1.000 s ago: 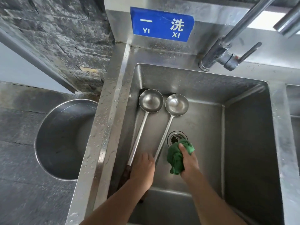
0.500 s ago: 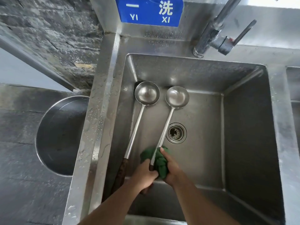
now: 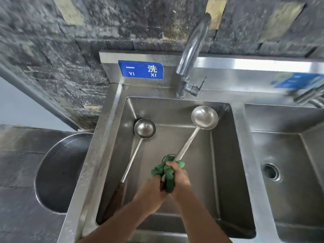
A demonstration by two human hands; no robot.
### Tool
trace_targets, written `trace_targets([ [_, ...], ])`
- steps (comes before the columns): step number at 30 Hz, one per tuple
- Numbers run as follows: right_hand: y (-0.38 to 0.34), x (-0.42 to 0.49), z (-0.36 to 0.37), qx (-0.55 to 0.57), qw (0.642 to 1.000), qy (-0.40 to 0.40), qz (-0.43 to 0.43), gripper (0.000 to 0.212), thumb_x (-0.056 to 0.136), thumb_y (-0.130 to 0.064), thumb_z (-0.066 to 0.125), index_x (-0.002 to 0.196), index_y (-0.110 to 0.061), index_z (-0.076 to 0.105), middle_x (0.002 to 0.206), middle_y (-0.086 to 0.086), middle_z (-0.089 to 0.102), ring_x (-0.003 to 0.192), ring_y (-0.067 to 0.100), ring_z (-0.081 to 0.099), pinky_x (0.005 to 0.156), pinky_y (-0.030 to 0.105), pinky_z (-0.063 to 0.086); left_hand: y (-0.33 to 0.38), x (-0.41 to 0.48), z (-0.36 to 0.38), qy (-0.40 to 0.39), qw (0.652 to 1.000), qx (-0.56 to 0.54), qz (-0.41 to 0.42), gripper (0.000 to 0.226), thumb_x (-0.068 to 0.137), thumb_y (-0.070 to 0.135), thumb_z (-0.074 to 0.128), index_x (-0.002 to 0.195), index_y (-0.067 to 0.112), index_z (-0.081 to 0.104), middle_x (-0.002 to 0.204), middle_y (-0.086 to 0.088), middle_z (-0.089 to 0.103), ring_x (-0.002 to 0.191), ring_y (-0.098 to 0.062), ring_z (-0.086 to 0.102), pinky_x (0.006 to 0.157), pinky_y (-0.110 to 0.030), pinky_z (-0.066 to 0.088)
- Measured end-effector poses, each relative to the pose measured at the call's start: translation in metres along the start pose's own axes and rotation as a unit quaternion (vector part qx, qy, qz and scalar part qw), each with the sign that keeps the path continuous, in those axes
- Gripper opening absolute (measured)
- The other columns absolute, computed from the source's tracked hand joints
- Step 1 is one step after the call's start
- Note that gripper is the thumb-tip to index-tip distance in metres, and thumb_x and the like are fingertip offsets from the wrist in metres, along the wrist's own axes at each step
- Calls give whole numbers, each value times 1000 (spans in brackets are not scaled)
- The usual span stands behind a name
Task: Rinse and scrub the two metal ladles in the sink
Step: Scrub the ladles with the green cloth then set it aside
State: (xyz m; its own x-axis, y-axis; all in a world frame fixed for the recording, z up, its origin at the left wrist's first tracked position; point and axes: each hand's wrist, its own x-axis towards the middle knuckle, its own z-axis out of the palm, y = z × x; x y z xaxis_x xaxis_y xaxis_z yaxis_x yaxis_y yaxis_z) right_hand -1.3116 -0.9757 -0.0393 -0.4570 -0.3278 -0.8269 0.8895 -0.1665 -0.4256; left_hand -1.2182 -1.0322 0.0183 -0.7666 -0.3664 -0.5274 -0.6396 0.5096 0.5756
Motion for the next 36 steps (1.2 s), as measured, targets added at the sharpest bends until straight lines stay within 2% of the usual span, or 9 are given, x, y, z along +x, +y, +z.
trace_targets([
  [2, -17, -15, 4, 25, 999, -11, -37, 49, 56, -7, 81, 102, 1, 68, 80, 24, 63, 79, 40, 63, 89, 71, 48, 15, -7, -6, 35, 999, 25, 1, 7, 93, 25, 56, 98, 20, 59, 87, -2, 69, 78, -19, 66, 61, -23, 41],
  [6, -46, -36, 15, 45, 998, -16, -41, 12, 69, 0, 72, 79, -2, 65, 60, 18, 60, 56, 32, 61, 73, 58, 52, 35, -17, -13, 72, 996, 59, 8, 19, 91, 33, 52, 100, 16, 56, 87, -6, 69, 80, -26, 66, 63, -30, 46],
  [14, -66, -71, 20, 28, 997, -52, -42, 9, 60, -9, 74, 54, -8, 68, 58, 14, 60, 57, 30, 60, 78, 55, 52, 60, -42, -20, 121, 983, 137, 1, 31, 90, 29, 54, 115, 11, 51, 105, -12, 68, 99, -34, 66, 75, -34, 46],
  [19, -69, -72, 26, 3, 997, -57, -46, 45, 41, -17, 83, 80, -3, 65, 83, 27, 66, 76, 42, 66, 84, 64, 53, 45, -54, -45, 96, 984, 145, 32, 28, 88, 27, 54, 111, 12, 48, 101, -13, 66, 94, -35, 67, 78, -42, 55],
  [24, -106, -79, 33, 18, 998, -1, -64, 9, 85, -15, 64, 80, -8, 62, 84, 28, 66, 70, 40, 66, 54, 48, 58, 19, -67, -59, 83, 982, 154, 73, 19, 88, 24, 50, 103, 15, 44, 96, -10, 63, 87, -34, 65, 70, -38, 50],
  [27, -120, -66, 31, 36, 994, 18, -105, 10, 82, -19, 65, 90, -12, 63, 102, 31, 66, 75, 39, 67, 62, 49, 59, -1, -67, -67, 78, 980, 158, 89, 15, 84, 27, 49, 92, 21, 37, 90, -6, 63, 82, -33, 64, 65, -36, 47],
  [31, -140, -57, 20, 20, 990, 69, -125, 41, 83, -23, 65, 120, -6, 60, 99, 28, 69, 60, 36, 70, 57, 50, 59, -27, -63, -86, 70, 972, 195, 110, 16, 84, 29, 53, 95, 21, 45, 86, -1, 63, 84, -28, 65, 69, -36, 51],
  [34, -155, -39, 1, 46, 983, 106, -140, 59, 74, -30, 71, 127, -6, 61, 120, 19, 70, 79, 36, 74, 67, 51, 59, -44, -56, -93, 57, 974, 192, 107, 17, 82, 31, 54, 78, 27, 38, 71, 7, 55, 73, -20, 64, 70, -35, 55],
  [36, -153, -45, 0, 60, 983, 108, -138, 54, 77, -34, 69, 124, -9, 63, 113, 16, 73, 83, 34, 75, 69, 49, 60, -52, -52, -96, 61, 976, 192, 85, 20, 82, 33, 54, 71, 27, 39, 68, 8, 55, 68, -15, 61, 66, -32, 53],
])
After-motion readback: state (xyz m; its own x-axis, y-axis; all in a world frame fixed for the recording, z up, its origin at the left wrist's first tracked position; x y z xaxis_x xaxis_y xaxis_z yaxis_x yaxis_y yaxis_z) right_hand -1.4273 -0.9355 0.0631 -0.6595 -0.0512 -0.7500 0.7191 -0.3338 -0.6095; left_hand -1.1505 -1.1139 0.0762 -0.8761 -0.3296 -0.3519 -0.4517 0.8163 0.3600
